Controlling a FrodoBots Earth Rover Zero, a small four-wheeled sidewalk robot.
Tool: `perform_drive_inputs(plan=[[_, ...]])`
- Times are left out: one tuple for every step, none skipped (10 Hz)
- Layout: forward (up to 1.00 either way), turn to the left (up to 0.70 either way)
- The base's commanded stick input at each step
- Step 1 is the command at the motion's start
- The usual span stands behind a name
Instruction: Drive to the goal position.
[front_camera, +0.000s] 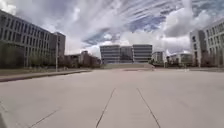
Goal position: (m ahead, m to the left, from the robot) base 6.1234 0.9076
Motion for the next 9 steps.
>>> perform_drive_inputs(plan=[[1.0,0.0],[1.0,0.0],[1.0,0.0],[1.0,0.0],[1.0,0.0],[1.0,0.0],[1.0,0.0],[1.0,0.0],[1.0,0.0]])
